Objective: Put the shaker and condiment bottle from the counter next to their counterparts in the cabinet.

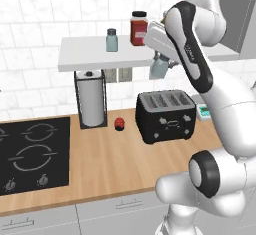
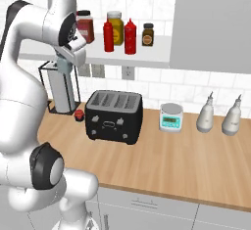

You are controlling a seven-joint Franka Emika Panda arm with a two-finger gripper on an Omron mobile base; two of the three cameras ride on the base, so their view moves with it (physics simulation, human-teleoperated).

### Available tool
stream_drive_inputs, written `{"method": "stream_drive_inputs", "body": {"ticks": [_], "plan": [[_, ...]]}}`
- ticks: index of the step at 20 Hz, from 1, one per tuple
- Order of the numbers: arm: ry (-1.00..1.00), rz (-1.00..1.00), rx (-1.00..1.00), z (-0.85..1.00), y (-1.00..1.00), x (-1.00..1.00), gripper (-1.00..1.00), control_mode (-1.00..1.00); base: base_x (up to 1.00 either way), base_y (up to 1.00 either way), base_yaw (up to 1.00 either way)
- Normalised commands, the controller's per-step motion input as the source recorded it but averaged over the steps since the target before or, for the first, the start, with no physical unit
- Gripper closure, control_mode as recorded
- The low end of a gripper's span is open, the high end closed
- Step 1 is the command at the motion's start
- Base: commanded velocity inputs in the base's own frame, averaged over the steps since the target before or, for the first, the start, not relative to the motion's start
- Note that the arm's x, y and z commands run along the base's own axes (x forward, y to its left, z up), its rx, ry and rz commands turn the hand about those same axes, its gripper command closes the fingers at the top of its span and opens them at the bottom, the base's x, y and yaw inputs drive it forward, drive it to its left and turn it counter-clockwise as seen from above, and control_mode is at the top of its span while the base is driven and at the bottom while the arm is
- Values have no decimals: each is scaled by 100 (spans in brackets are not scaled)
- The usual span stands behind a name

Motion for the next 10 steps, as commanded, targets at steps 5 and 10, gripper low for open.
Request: {"method": "stream_drive_inputs", "body": {"ticks": [5,10], "plan": [[-11,-2,0,21,27,-12,100,-100,0,0,0],[-6,-2,0,6,10,12,100,-100,0,0,0]]}}
